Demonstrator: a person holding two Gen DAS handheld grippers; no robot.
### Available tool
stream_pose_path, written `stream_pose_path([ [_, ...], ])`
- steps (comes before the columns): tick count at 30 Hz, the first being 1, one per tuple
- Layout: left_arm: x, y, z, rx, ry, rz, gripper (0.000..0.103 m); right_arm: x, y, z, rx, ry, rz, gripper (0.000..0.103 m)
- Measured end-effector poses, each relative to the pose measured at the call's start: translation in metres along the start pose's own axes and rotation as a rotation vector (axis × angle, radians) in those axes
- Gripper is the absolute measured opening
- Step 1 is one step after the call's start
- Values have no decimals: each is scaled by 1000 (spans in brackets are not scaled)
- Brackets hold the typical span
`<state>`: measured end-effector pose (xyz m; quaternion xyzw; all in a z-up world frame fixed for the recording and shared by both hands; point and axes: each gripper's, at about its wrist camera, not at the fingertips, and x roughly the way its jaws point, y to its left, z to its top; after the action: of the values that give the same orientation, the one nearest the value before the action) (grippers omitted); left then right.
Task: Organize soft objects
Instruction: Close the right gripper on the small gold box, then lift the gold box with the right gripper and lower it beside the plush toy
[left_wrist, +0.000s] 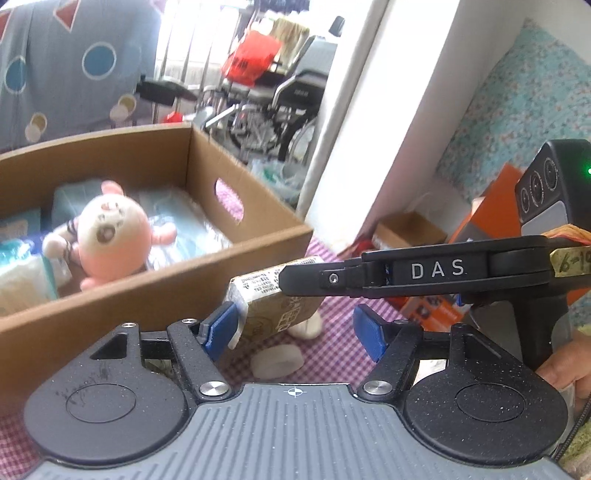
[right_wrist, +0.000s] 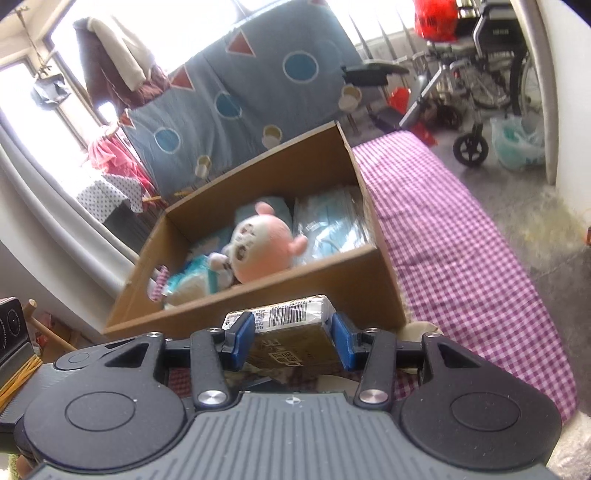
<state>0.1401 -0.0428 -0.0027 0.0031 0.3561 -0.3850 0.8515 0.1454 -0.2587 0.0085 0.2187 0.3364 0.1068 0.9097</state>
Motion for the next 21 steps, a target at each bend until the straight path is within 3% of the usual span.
stream_pose_path([
  [12, -70, -8, 16, 32, -202, 13, 70, -37, 63, 19, -138, -134, 66, 49],
  [21, -81, 16, 29, -7, -262, 86, 70, 10, 84, 48, -201, -51, 130, 49],
])
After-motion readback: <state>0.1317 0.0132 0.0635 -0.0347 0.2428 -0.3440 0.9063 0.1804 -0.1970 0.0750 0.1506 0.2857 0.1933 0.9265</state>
